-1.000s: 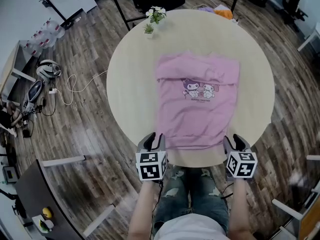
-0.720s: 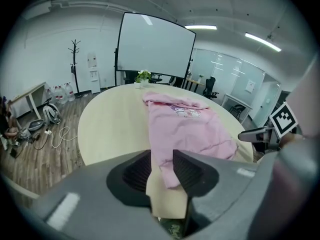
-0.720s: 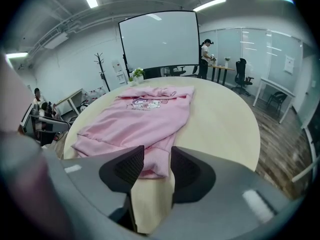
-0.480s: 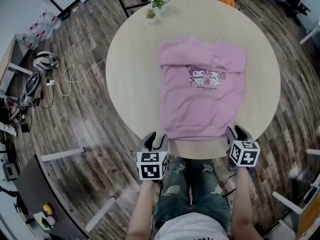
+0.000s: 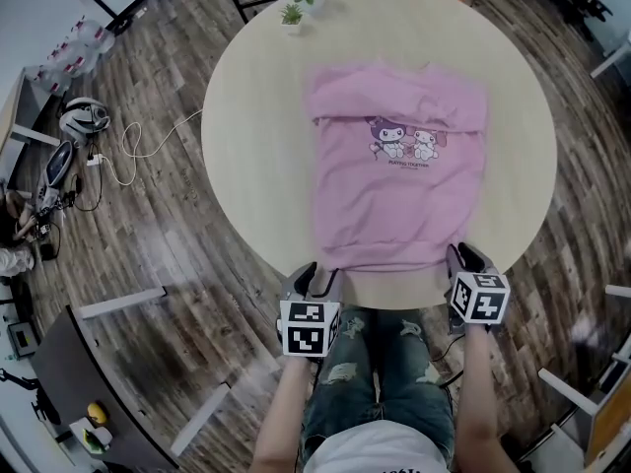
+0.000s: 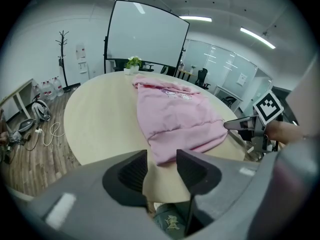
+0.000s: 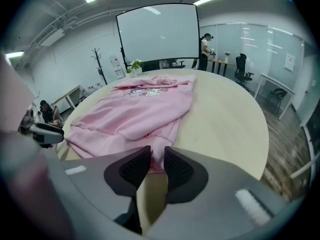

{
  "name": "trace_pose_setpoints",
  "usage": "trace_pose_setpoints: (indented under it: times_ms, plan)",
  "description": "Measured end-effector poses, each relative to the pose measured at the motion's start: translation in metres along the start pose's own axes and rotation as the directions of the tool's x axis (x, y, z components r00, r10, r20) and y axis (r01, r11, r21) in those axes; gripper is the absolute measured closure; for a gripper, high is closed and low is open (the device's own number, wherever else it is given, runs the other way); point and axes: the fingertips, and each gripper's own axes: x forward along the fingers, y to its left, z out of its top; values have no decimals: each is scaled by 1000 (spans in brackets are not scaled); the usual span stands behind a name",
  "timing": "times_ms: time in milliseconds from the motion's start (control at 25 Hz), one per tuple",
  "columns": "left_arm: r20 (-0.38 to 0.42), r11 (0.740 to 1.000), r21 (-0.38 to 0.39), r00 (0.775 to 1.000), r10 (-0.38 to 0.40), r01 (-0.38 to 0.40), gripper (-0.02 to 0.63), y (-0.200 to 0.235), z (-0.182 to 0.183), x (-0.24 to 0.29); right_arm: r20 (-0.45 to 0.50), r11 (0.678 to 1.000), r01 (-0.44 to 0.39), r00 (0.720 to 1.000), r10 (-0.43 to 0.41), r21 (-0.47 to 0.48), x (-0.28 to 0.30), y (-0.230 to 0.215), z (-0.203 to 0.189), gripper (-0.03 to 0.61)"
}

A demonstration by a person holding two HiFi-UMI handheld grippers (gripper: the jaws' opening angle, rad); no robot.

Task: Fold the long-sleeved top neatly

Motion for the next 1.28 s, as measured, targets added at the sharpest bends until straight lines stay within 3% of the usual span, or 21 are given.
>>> trace_pose_setpoints:
  times_ms: [80, 160, 640, 880, 920, 1280]
  plan:
    - [-3, 1000, 2, 1000, -8, 8, 426, -2, -2, 2, 7, 1000, -10, 1000, 10, 21, 0, 0, 0, 520]
    - [-6, 1000, 7, 1000, -12, 12, 418, -4, -3, 3, 15, 999, -20, 1000, 19, 35, -3, 0, 0, 531]
    - [-53, 994, 97, 997, 47, -41, 405, -2, -13, 18, 143, 992, -39, 989, 21, 119, -55, 2, 18, 535]
    - [-60, 990, 123, 995, 79, -71, 480, 0, -10, 21, 152, 992, -42, 988, 24, 120, -60, 1, 19, 535]
    - [-58, 990, 126, 996, 72, -65, 563, -1, -10, 22, 151, 992, -42, 988, 24, 119, -59, 1, 18, 535]
    - [-74, 990, 143, 997, 35, -24, 584, -3, -11, 13, 108, 995, -18, 994, 7, 100, -60, -2, 9, 535]
